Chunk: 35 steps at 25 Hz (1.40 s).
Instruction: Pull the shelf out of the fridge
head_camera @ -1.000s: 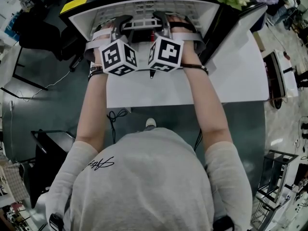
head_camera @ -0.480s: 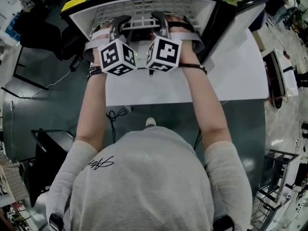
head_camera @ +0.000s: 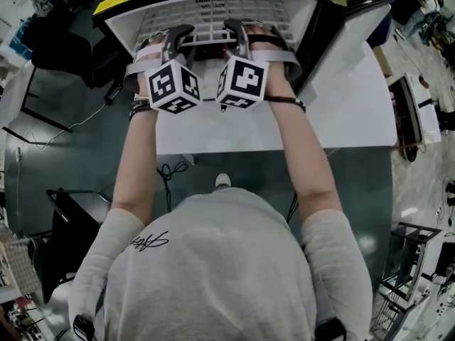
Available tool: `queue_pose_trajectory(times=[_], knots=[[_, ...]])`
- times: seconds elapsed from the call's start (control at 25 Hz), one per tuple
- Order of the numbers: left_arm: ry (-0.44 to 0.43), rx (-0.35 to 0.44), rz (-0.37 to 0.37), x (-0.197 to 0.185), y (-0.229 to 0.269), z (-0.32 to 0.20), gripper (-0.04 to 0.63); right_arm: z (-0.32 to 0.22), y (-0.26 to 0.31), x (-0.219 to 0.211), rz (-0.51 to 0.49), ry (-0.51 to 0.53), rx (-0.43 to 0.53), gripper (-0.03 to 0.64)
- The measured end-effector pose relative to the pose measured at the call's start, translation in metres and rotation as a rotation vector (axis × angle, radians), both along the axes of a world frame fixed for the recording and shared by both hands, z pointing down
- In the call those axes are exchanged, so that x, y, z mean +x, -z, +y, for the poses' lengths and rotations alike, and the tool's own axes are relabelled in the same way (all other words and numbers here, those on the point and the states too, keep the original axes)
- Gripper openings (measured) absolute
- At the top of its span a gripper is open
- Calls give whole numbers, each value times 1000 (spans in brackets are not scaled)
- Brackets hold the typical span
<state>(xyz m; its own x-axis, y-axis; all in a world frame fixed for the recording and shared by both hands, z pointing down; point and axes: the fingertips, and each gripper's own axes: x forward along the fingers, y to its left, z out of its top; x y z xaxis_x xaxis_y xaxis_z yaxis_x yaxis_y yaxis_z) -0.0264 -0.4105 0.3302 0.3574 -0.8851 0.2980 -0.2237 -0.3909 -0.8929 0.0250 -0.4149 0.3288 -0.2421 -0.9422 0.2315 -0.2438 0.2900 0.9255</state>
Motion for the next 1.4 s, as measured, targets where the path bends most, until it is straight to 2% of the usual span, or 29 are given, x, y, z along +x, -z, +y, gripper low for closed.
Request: queue_pose_trajectory(times=[1.4], knots=[[9, -16, 4, -2, 0, 32, 61, 33, 0, -3, -8, 8, -4, 60]])
